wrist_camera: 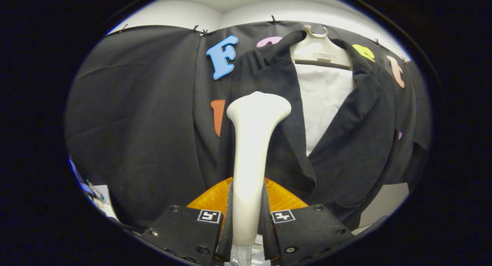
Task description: Iron the clothes twice with a garment steamer, once on the left side and once on the right side.
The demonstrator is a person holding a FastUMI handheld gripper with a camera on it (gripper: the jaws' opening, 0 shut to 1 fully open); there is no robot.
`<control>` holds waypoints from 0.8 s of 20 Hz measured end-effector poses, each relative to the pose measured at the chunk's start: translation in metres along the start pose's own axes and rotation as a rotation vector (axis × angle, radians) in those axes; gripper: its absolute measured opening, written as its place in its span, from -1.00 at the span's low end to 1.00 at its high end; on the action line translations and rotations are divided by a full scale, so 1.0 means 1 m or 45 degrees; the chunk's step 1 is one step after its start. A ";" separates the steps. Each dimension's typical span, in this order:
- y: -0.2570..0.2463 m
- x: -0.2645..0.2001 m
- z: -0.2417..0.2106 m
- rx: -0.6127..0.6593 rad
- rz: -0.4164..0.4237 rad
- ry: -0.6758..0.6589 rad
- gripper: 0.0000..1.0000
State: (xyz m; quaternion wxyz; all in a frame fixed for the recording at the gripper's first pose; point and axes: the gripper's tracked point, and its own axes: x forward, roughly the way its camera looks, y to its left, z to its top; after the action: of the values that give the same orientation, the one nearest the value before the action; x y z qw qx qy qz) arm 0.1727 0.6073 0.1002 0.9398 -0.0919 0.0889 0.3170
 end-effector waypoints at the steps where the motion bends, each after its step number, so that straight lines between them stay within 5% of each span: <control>1: 0.000 -0.001 -0.004 0.002 0.001 0.010 -0.32; 16: -0.004 -0.005 -0.078 0.060 0.010 0.181 -0.32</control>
State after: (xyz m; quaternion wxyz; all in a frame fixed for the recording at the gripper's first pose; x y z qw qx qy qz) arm 0.1629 0.5835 0.0267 0.9318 -0.0916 0.1630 0.3111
